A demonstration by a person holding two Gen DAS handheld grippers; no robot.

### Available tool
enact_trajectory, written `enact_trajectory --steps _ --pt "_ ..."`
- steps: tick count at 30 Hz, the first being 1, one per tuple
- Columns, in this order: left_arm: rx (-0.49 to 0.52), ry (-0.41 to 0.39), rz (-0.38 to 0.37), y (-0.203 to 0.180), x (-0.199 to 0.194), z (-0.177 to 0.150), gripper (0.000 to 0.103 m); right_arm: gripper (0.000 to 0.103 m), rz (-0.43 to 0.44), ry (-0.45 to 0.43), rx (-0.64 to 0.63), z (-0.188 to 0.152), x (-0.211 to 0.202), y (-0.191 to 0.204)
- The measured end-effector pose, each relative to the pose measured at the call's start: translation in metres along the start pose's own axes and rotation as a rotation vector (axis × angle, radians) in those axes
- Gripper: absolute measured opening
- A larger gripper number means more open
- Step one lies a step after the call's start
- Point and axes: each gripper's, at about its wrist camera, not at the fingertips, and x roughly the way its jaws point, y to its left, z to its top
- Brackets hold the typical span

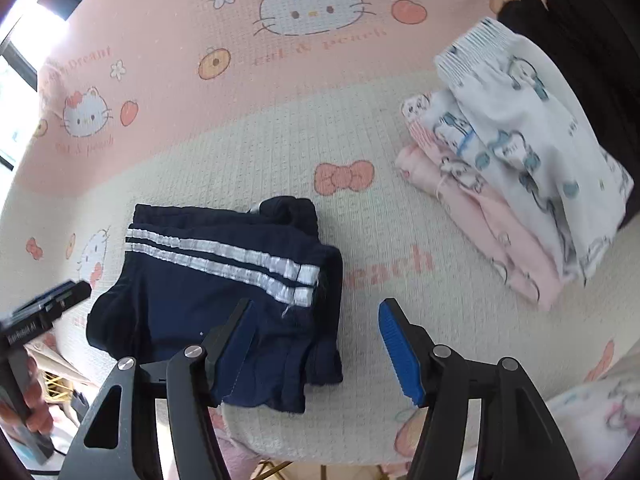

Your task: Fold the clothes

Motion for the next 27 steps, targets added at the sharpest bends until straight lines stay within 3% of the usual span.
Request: enact_trajectory --steps 11,16,22,23,25,27 --pt "-0.001 0.020 -0.009 0.000 0.034 0.029 0.061 0.063 0.008 0.020 0.000 0.014 0.013 0.001" --pt "-0.049 -0.033 -0.045 0.006 0.048 0.033 0.061 0.063 -0.010 0.042 -0.002 0.015 0.022 0.003" --pt "-0.002 -0.058 -0.044 -0.001 0.061 0.042 0.061 0.062 -0.020 0.056 -0.037 0.020 0.030 0.013" --pt "0.001 -0.053 -0.046 -0.001 0.064 0.043 0.055 0.062 -0.021 0.059 -0.041 0.020 0.032 0.015" --pt "-0.002 -0.036 -0.045 0.000 0.072 0.044 0.048 0.057 -0.021 0.068 -0.043 0.020 0.035 0.017" --pt "-0.010 -0.018 -0.043 0.001 0.079 0.043 0.048 0.047 -0.020 0.076 -0.042 0.020 0.038 0.018"
